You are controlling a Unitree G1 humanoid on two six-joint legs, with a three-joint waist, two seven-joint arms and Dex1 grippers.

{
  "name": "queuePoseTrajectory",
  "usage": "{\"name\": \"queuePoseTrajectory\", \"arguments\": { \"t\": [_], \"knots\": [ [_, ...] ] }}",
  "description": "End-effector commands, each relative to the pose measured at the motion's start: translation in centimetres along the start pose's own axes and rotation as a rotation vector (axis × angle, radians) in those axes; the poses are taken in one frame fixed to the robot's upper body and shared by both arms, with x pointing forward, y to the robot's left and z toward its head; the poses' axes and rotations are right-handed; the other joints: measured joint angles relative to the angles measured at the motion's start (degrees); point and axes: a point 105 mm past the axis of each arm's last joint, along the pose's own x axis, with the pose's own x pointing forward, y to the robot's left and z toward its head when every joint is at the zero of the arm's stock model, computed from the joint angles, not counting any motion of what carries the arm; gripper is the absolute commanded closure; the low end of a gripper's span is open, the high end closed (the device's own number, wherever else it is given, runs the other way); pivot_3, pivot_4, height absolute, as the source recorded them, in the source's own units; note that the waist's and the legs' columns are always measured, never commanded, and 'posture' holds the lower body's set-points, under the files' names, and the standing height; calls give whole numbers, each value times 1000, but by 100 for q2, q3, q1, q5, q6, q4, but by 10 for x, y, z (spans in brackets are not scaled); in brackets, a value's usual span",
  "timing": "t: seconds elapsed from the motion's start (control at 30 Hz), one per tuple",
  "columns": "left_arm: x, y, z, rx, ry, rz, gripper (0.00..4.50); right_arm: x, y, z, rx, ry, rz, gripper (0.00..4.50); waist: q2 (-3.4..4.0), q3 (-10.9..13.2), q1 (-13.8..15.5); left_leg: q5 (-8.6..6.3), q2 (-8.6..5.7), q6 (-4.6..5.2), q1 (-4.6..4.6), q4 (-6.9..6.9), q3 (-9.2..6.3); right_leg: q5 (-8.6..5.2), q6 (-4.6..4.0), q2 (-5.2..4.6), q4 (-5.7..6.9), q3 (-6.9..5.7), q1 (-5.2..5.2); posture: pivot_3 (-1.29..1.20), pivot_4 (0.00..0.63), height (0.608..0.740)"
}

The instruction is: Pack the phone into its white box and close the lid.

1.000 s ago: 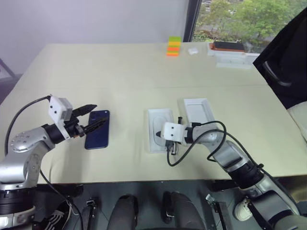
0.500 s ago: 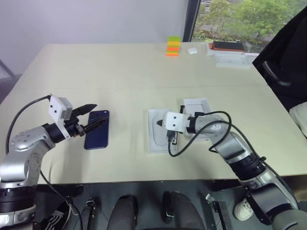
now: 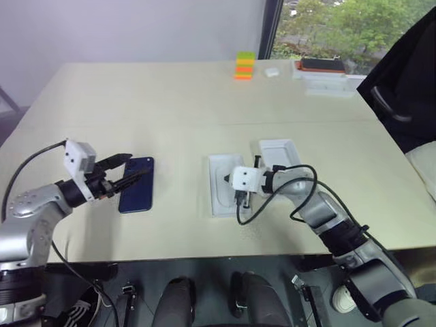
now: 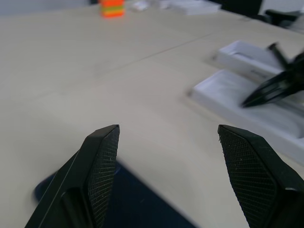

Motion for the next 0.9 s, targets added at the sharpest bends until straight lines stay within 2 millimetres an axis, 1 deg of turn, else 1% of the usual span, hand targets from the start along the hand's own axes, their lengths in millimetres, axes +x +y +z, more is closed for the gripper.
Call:
{"name": "queuePoseTrajectory", "arguments": {
  "t": [0.03,0.07,0.17,0.23,0.27,0.37,0.43,0.53,0.6,0.67,0.73,0.83,0.9],
  "knots": [
    [-15,13,3,-125,10,33,999,-8,-20,35,28,-126,-52,4480,0,0,-22,0,0,0,0,0,-5,0,0,0,0,0,-1,0,150,740],
    [-18,16,2,-159,21,38,999,-6,-20,42,31,-141,-50,4480,0,0,-49,0,1,0,0,0,-12,0,0,0,0,-1,-1,0,150,740],
    [-23,19,-1,-227,57,46,999,-4,-18,53,37,-160,-42,4480,0,0,-79,0,1,0,-1,-1,-18,0,0,-1,1,-2,0,0,150,740],
    [-26,28,4,-294,22,76,999,2,-15,63,41,-176,-39,4480,0,0,-76,0,1,0,-1,-3,-19,0,0,-2,1,-3,-1,0,150,740],
    [-29,33,5,-360,9,92,999,6,-12,68,46,-181,-31,4480,0,1,-74,0,1,0,-1,-3,-20,0,0,-1,1,-4,0,0,150,740],
    [-32,40,4,-477,13,116,999,14,-7,76,74,-188,-23,4480,-1,0,-89,0,0,0,-2,-3,-22,0,0,-1,2,-6,-1,0,150,740],
    [-32,40,-3,-506,43,120,999,27,-7,83,57,-173,-43,4480,-1,0,-102,0,0,0,-2,-3,-21,0,1,-3,2,-5,-1,0,150,740],
    [-31,42,-17,-442,116,167,999,38,-3,89,73,-164,-18,4480,-1,0,-116,0,1,-1,-2,-4,-18,0,0,-4,4,-1,-5,0,150,740],
    [-30,44,-23,-439,133,183,999,46,0,94,72,-169,-7,4480,-2,0,-111,0,1,-1,-2,-5,-19,0,-1,-4,4,0,-5,0,150,740],
    [-30,47,-28,-464,145,197,999,59,8,106,102,-190,43,4480,-3,-1,-103,0,1,-1,-3,-6,-19,0,-1,-5,4,3,-5,0,150,740],
    [-29,48,-31,-495,145,200,999,69,14,113,127,-196,82,4480,-3,-1,-109,1,0,-1,-2,-5,-18,1,-3,-6,5,3,-5,0,150,740],
    [-25,49,-36,-542,145,190,999,86,22,115,135,-168,114,4480,-3,-1,-102,0,1,-1,-3,-5,-21,1,-2,-5,7,1,-6,0,150,740],
    [-22,46,-44,-606,174,174,999,96,29,113,133,-139,132,4480,-3,-1,-102,0,1,-1,-3,-5,-19,2,-2,-11,7,3,-5,0,150,740]
  ]
}}
